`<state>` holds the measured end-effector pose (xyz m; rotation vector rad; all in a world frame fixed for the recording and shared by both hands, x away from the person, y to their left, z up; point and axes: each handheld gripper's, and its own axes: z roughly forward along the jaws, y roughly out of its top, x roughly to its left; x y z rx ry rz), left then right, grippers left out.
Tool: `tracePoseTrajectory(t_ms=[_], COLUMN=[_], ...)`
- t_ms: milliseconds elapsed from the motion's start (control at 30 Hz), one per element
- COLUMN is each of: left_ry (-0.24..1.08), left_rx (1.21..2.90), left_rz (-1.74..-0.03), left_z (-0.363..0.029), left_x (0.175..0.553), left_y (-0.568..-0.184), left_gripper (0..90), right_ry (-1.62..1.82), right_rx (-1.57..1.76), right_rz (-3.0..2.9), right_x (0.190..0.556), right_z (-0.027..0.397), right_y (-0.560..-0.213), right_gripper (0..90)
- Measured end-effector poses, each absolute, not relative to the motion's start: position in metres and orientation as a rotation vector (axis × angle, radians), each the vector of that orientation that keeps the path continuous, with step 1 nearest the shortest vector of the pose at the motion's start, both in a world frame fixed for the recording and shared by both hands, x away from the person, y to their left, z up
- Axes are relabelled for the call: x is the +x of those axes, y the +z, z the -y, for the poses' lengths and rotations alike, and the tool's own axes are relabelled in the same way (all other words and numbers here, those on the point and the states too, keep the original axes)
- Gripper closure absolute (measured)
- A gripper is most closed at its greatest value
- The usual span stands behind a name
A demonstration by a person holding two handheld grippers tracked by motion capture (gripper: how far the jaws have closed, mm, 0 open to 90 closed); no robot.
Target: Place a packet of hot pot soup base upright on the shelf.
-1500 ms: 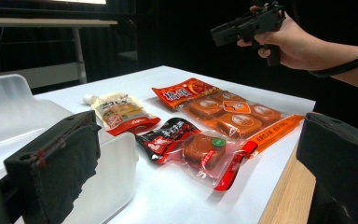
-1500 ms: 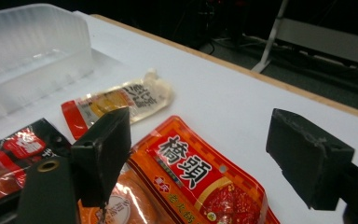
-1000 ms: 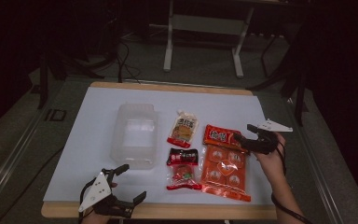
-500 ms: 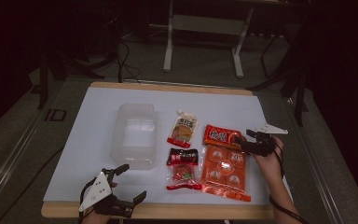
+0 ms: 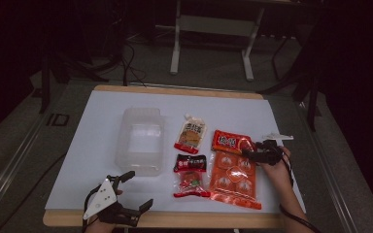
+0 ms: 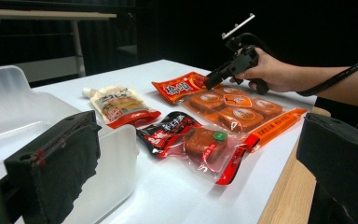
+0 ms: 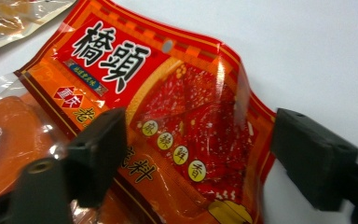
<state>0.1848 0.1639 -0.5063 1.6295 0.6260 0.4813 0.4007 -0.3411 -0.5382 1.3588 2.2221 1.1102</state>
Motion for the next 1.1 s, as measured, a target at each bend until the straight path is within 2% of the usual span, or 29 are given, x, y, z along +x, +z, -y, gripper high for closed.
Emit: tracePoseTrajectory(t_ms=[100,167,200,233,267,367,433,633,1100], left_ry=[0.482,0.483,0.483,0.483,0.483,0.483,0.485,0.483,0.493], left_rx=[1.634,1.636,1.637,1.638,1.639,1.647,1.648,1.652,1.638], left_rz=[-0.624,-0.623,-0.622,-0.622,-0.622,-0.62,-0.618,-0.619,-0.612], left_z=[-0.163,-0.163,-0.163,-0.163,-0.162,-0.162,-0.161,-0.161,-0.162], left_x=[0.185,0.185,0.185,0.185,0.185,0.185,0.185,0.185,0.185], left_y=[-0.506,-0.507,-0.507,-0.507,-0.507,-0.507,-0.507,-0.507,-0.507], left_gripper=[0.0,0.0,0.0,0.0,0.0,0.0,0.0,0.0,0.0], right_ry=[1.092,1.102,1.104,1.074,1.074,1.043,1.038,0.962,0.945], right_rx=[1.329,1.337,1.341,1.335,1.335,1.332,1.328,1.286,1.281], right_rz=[-2.249,-2.249,-2.242,-2.241,-2.241,-2.224,-2.218,-2.241,-2.237], right_x=[0.4,0.399,0.398,0.398,0.398,0.396,0.396,0.396,0.393], right_z=[0.338,0.336,0.335,0.333,0.333,0.331,0.33,0.321,0.316], right_y=[-0.538,-0.538,-0.538,-0.536,-0.536,-0.535,-0.535,-0.532,-0.515], right_gripper=[16.2,21.9,25.5,38.8,38.8,54.1,56.8,83.7,88.4])
